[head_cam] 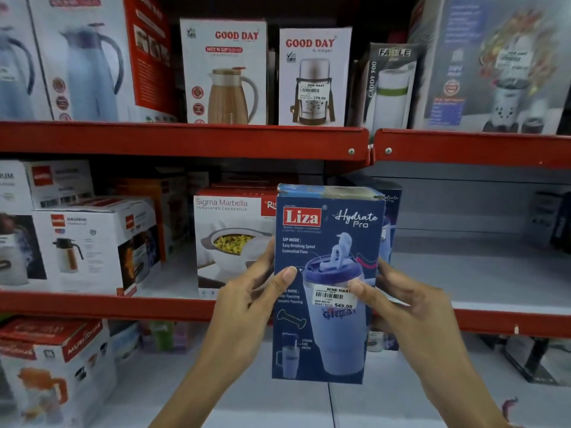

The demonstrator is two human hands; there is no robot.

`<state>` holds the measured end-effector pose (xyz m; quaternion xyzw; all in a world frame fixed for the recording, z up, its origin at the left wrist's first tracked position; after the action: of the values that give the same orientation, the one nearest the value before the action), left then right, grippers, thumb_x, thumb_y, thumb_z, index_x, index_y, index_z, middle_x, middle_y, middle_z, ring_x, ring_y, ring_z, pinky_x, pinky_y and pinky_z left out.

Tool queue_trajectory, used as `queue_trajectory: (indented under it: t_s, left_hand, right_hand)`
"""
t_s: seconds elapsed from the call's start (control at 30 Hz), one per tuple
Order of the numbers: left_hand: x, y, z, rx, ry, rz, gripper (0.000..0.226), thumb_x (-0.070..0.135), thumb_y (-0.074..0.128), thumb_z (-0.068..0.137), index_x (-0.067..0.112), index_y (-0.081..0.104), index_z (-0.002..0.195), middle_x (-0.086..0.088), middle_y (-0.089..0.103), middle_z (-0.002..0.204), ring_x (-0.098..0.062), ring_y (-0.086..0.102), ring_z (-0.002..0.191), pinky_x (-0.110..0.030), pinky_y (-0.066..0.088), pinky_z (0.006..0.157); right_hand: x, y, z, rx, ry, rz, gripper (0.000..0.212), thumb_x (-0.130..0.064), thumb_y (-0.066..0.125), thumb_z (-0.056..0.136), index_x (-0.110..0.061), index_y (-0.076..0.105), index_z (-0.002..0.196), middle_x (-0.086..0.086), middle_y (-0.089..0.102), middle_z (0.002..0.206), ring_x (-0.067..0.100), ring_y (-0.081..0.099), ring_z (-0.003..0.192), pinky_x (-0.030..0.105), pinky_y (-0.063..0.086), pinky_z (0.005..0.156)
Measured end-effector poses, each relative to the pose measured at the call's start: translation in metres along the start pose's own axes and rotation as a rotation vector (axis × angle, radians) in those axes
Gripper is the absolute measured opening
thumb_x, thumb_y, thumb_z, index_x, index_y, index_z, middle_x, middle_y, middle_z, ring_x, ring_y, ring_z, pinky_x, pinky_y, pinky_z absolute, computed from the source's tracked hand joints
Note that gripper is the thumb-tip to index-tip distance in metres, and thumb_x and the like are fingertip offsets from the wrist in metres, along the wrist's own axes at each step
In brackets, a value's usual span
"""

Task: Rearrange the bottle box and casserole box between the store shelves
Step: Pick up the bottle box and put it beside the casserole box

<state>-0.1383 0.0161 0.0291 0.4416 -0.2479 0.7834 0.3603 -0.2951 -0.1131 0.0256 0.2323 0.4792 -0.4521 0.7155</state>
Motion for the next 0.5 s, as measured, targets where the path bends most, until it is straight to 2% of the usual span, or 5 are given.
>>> queue_trajectory:
  t_s: [0.13,0.27,0.37,0.43,0.5]
  left_hand:
    - [-0.006,0.027,0.026,-0.041,0.026,0.003,0.058,0.041,0.054,0.079,0.038,0.042,0.136,0.014,0.069,0.113,0.0,0.068,0.096,-0.024,0.06,0.069]
    - [-0.018,0.066,0.062,-0.102,0.066,0.001,0.063,0.039,0.055,0.081,0.036,0.035,0.14,0.016,0.068,0.109,-0.001,0.067,0.099,-0.028,0.061,0.076]
    - [-0.035,0.097,0.092,-0.154,0.089,0.026,0.071,0.048,0.06,0.078,0.042,0.028,0.141,0.009,0.066,0.121,-0.007,0.065,0.107,-0.042,0.058,0.088]
    - [-0.047,0.113,0.109,-0.162,0.099,0.057,0.077,0.062,0.062,0.071,0.051,0.025,0.138,0.008,0.062,0.129,-0.008,0.061,0.114,-0.044,0.055,0.093]
    - [-0.059,0.125,0.123,-0.159,0.103,0.087,0.079,0.067,0.062,0.067,0.056,0.023,0.135,0.01,0.06,0.13,-0.014,0.061,0.115,-0.045,0.054,0.095]
  right_hand:
    - [0.005,-0.02,0.021,0.044,-0.046,-0.045,0.064,-0.04,0.069,0.064,-0.028,0.063,0.126,-0.005,0.078,0.1,0.017,0.072,0.094,0.046,0.061,0.081]
    - [0.019,-0.053,0.052,0.088,-0.061,0.034,0.056,-0.03,0.07,0.069,-0.027,0.064,0.125,-0.01,0.077,0.104,0.006,0.073,0.09,0.027,0.062,0.071]
    - [0.035,-0.079,0.081,0.097,-0.073,0.053,0.048,-0.022,0.069,0.076,-0.026,0.065,0.123,-0.011,0.077,0.101,0.007,0.072,0.092,0.02,0.06,0.069]
    - [0.048,-0.092,0.1,0.101,-0.075,0.048,0.044,-0.021,0.068,0.078,-0.027,0.066,0.121,-0.014,0.077,0.097,0.005,0.072,0.09,0.018,0.06,0.067]
    - [0.062,-0.1,0.117,0.097,-0.076,0.04,0.04,-0.02,0.067,0.08,-0.029,0.065,0.119,-0.015,0.078,0.095,0.001,0.072,0.085,0.017,0.059,0.066]
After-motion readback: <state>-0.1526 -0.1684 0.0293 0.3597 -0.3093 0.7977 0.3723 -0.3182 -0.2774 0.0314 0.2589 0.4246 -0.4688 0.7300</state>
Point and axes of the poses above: each hand's wrist, its own z-axis towards the middle knuckle, its own y-axis out of the palm, x = y × z, the point moved 3 cm from there along z, towards the middle knuckle
